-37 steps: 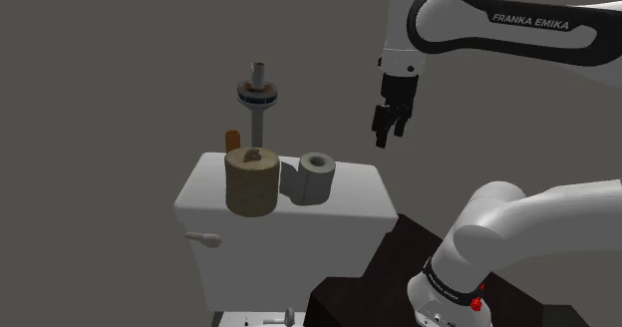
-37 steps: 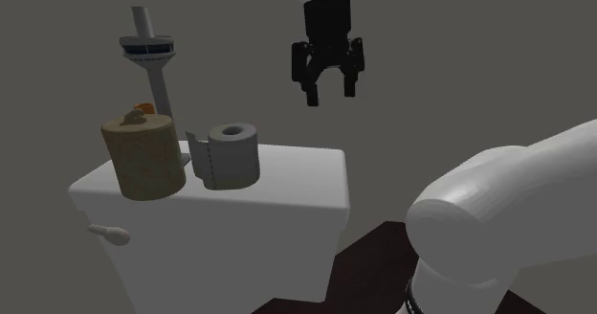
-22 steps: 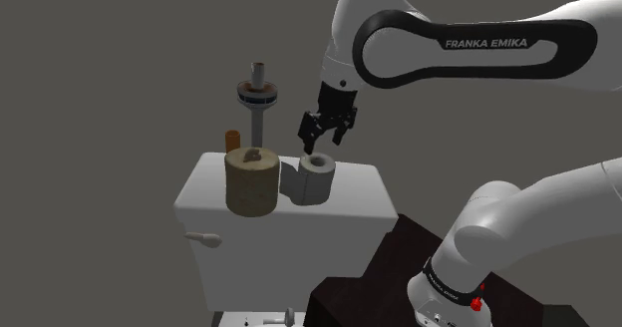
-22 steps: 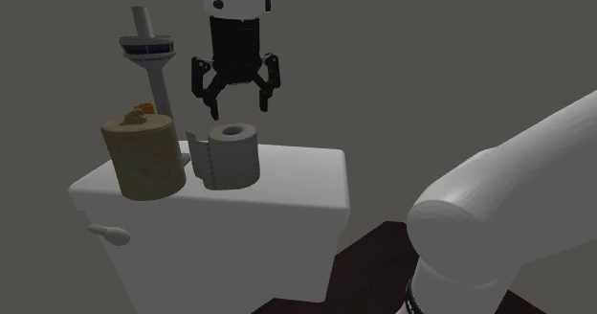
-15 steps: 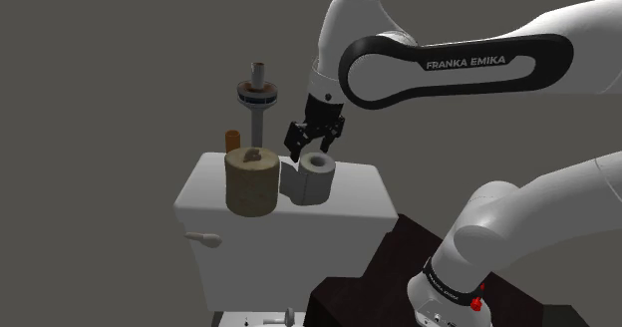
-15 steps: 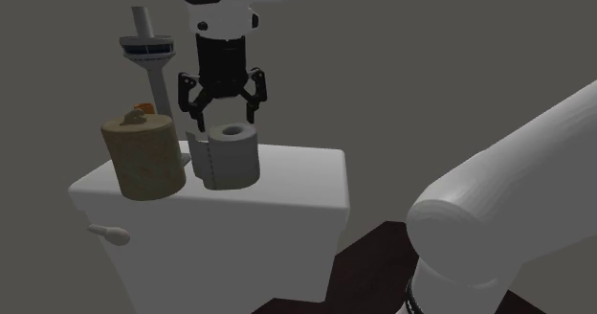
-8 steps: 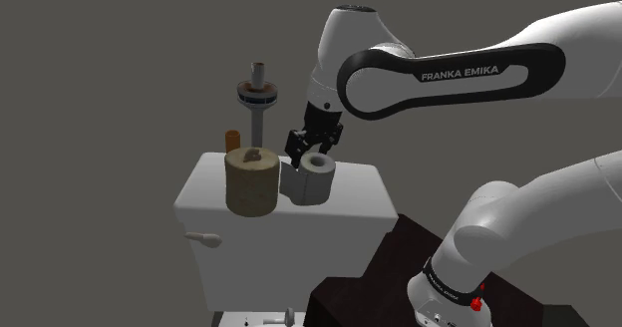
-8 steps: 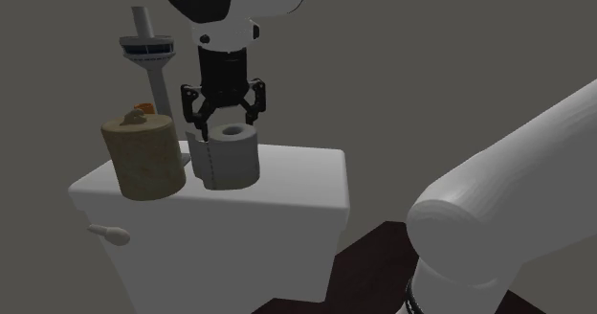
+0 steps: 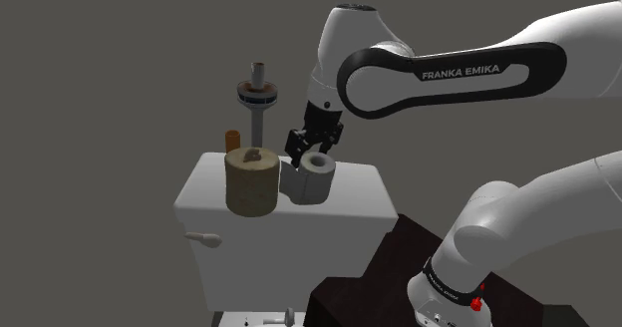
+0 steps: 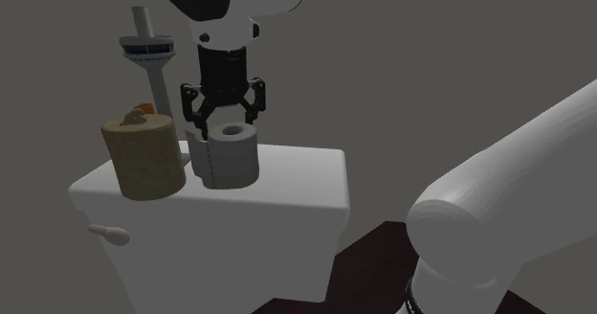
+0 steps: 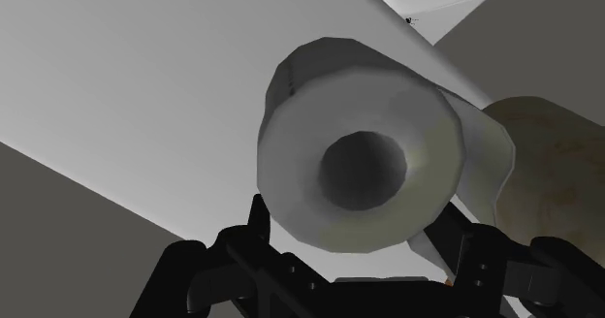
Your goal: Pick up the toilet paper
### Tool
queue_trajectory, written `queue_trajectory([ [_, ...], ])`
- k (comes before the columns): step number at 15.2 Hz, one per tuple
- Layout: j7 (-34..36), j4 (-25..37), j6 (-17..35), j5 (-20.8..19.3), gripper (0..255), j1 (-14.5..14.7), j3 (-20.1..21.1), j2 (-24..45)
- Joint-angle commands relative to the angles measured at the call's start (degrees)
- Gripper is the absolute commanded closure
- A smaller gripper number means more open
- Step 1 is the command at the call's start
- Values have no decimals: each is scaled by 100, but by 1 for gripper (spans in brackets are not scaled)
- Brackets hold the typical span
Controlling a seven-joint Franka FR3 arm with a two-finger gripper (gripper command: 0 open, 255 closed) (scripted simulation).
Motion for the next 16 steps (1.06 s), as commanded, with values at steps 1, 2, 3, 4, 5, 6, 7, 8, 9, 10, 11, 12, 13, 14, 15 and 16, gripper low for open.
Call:
queue_trajectory([
  [1,-7,91,-117,-11,255,-5,-25,-19],
  [2,-8,161,-195,-20,255,-9,-38,-27],
  [3,-9,231,-274,-28,255,-13,-52,-36],
  [4,-10,302,-352,-37,255,-17,-66,-43],
  [5,-11,374,-430,-45,255,-21,-79,-49],
  [6,-11,447,-507,-54,255,-26,-91,-53],
  [7,-11,521,-584,-63,255,-30,-104,-56],
  [8,-11,596,-661,-72,255,-35,-116,-57],
  [9,-11,672,-737,-81,255,-40,-128,-57],
  [10,-11,749,-813,-90,255,-45,-139,-56],
  [11,-11,827,-889,-99,255,-51,-150,-53],
  [12,-10,906,-964,-108,255,-56,-161,-49],
  [13,-9,986,-1039,-117,255,-61,-171,-44],
  [14,-8,1067,-1114,-126,255,-67,-181,-38],
  [15,-8,1079,-1125,-128,255,-68,-183,-38],
  [16,-8,1080,-1125,-128,255,-68,-182,-37],
])
